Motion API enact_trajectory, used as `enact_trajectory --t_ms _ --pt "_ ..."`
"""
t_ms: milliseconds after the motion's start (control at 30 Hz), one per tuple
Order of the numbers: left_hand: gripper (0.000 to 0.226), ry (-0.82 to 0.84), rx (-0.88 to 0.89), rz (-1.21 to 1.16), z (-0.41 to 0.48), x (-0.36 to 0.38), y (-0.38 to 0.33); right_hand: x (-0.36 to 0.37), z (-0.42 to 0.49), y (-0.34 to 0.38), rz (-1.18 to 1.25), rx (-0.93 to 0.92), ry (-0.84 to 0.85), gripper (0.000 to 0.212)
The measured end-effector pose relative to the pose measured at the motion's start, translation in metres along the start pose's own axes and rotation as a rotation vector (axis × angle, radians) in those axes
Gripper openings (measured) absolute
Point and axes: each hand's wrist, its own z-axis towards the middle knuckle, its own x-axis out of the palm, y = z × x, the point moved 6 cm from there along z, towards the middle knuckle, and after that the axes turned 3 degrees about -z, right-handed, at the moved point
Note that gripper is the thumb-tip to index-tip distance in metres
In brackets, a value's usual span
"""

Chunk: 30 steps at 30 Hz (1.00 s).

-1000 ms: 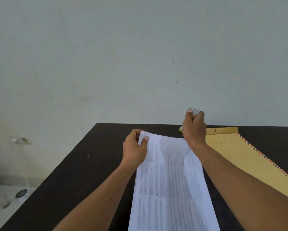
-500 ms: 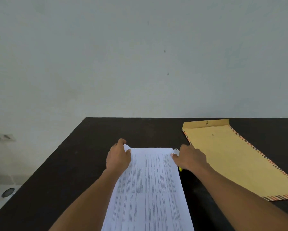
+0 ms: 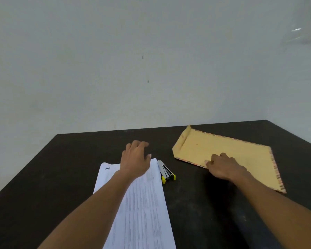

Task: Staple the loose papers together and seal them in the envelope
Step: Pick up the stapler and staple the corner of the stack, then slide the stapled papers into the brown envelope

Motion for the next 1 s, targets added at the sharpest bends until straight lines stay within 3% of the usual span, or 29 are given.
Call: enact_trajectory --t_ms 100,200,300,500,800,1000 --pt "0.044 0.015 0.158 -0.062 0.009 0.017 -0.049 -0.009 0.003 -0.048 0.022 -0.011 0.006 0.057" --pt "0.043 0.050 0.261 -0.102 0.014 0.032 -0.092 -0.013 0.000 -0.069 0.044 -0.113 0.033 0.033" --pt "0.043 0.185 0.289 -0.078 0.015 0.050 -0.120 -0.013 -0.003 -0.074 0.064 -0.202 -0.003 0.014" --pt "0.045 0.672 0.273 0.049 -0.011 0.087 -0.133 -0.008 -0.007 -0.071 0.087 -0.236 -0.025 0.030" --pt "0.045 0.753 0.339 -0.061 -0.037 0.086 -0.148 -0.006 -0.008 -0.058 -0.021 -0.138 -0.116 0.055" --pt "0.047 0.741 0.339 -0.108 -0.041 0.090 -0.150 -0.004 -0.011 -0.052 -0.041 -0.132 -0.061 0.055"
